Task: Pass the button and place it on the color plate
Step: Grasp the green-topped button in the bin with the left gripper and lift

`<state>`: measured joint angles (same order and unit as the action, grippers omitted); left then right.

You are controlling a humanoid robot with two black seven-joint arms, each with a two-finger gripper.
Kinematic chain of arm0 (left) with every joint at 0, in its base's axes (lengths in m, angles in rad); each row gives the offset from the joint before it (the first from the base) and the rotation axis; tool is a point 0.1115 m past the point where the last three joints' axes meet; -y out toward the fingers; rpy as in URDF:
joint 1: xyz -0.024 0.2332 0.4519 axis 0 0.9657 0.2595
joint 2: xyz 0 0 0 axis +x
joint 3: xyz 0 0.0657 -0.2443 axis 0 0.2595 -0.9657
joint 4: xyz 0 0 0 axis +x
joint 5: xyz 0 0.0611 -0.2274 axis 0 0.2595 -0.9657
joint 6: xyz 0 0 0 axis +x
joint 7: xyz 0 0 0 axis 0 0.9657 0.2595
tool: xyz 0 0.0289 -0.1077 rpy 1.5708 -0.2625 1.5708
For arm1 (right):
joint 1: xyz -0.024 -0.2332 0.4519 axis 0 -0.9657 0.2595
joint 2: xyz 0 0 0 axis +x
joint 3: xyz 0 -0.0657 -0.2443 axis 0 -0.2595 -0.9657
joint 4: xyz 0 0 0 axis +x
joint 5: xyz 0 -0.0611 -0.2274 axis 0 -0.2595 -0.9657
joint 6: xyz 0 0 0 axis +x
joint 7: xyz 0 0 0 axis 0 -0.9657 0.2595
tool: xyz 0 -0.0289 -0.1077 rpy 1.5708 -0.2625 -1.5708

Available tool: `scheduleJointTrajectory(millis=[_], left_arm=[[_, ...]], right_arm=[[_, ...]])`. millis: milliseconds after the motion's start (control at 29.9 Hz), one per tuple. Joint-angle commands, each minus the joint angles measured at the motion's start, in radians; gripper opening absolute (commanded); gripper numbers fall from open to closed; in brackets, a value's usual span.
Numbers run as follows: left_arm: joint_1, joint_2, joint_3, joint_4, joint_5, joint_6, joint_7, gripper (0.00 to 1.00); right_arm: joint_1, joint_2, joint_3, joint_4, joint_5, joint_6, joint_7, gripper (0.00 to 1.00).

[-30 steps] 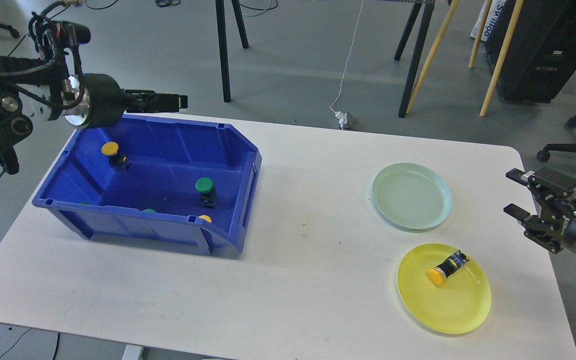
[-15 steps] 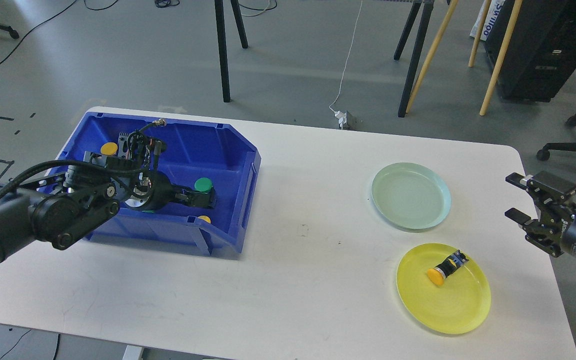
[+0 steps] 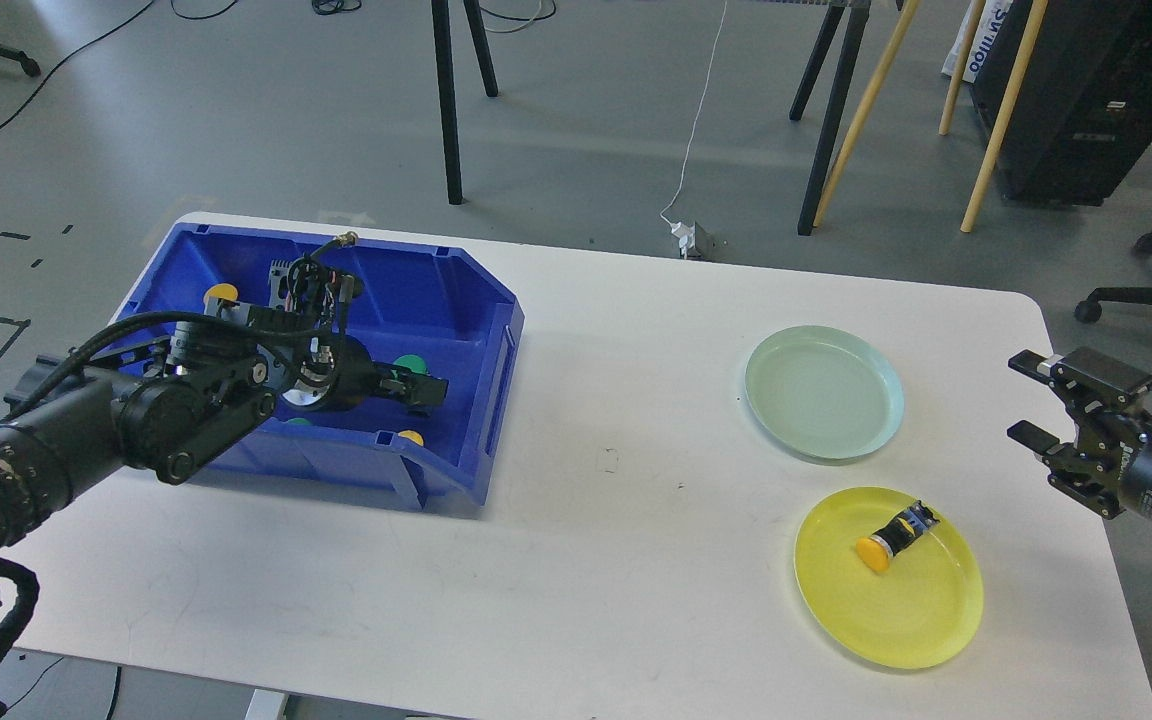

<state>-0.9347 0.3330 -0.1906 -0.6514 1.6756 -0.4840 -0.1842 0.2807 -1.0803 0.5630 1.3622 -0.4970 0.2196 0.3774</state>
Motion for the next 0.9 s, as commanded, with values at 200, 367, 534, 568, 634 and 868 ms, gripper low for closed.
scheduleJointTrajectory(millis=[200,367,534,568,634,868], left_arm=[[-0.013,0.000,0.002,0.007,0.009,-0.002,-0.032,0.79],[-0.015,0.000,0.002,0.032,0.009,-0.005,-0.032,0.66],[-0.021,0.003,0.002,0.033,0.012,-0.005,-0.029,0.28],[-0.022,0.004,0.002,0.033,0.012,-0.005,-0.029,0.23],[-0.024,0.006,0.002,0.033,0.013,-0.005,-0.029,0.19],[-0.039,0.026,0.002,0.013,0.012,-0.005,-0.047,0.19]], right_arm=[[0.000,0.002,0.000,0.002,0.000,0.000,0.000,0.86],[0.000,0.002,0.000,0.000,0.000,-0.002,0.000,0.86],[0.000,0.003,0.000,0.002,0.000,-0.002,0.000,0.86],[0.000,0.003,0.000,0.002,-0.001,-0.002,-0.002,0.86],[0.000,0.003,0.000,0.002,-0.001,-0.002,0.000,0.86],[0.002,0.003,0.000,0.000,-0.002,-0.003,-0.002,0.86]])
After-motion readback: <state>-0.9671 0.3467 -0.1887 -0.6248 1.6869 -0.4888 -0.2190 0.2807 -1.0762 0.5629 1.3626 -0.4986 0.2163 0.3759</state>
